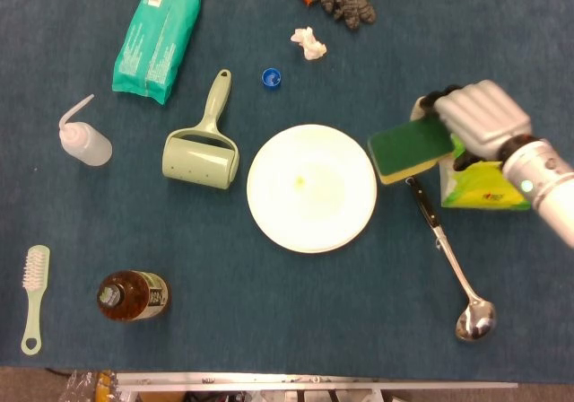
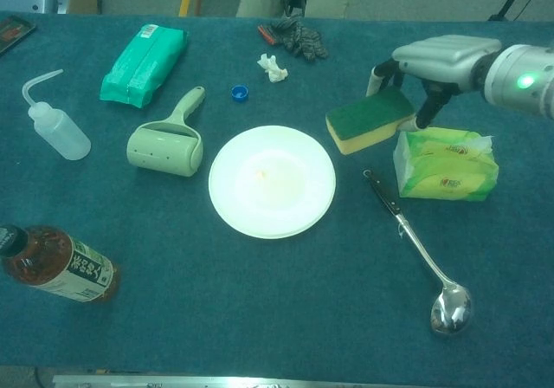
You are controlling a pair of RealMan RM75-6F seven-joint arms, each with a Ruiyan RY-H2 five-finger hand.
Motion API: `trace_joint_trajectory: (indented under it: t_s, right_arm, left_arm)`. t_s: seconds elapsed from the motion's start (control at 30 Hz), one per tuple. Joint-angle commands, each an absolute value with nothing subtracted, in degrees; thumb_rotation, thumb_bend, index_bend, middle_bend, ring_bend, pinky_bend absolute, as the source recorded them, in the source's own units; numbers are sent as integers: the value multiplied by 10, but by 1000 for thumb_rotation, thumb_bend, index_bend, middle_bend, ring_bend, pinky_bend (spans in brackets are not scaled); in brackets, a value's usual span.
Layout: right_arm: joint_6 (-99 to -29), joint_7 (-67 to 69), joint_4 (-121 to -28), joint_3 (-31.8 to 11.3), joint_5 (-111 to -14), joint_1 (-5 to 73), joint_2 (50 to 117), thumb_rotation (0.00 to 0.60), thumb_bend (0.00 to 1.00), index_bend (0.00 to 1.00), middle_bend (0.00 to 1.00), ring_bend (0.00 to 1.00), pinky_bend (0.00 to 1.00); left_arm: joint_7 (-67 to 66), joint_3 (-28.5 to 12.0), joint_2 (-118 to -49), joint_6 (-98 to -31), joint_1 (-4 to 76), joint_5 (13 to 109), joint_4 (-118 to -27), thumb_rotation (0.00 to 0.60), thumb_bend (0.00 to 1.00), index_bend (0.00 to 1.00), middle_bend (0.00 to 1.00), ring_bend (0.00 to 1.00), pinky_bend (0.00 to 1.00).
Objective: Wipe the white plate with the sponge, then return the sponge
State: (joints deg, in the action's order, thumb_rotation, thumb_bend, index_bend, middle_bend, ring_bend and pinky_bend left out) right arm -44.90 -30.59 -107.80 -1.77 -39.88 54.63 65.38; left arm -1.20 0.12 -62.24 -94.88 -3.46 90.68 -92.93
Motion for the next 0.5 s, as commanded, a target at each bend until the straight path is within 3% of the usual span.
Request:
trace_joint_trajectory:
  t_s: [0.03, 0.5]
  right_arm:
    - [-477, -352, -1071, -6, -374, 576, 694, 600, 271, 431, 332, 279, 588]
    - [-544, -465, -1030, -1, -334, 638, 822, 600, 265, 431, 332, 279, 588]
  left_arm:
    - [-8, 1, -622, -952, -36, 908, -927, 600, 366, 278, 166, 38, 22]
    - [17, 2, -621, -965, -45, 912, -910, 600, 366, 278, 166, 38, 22]
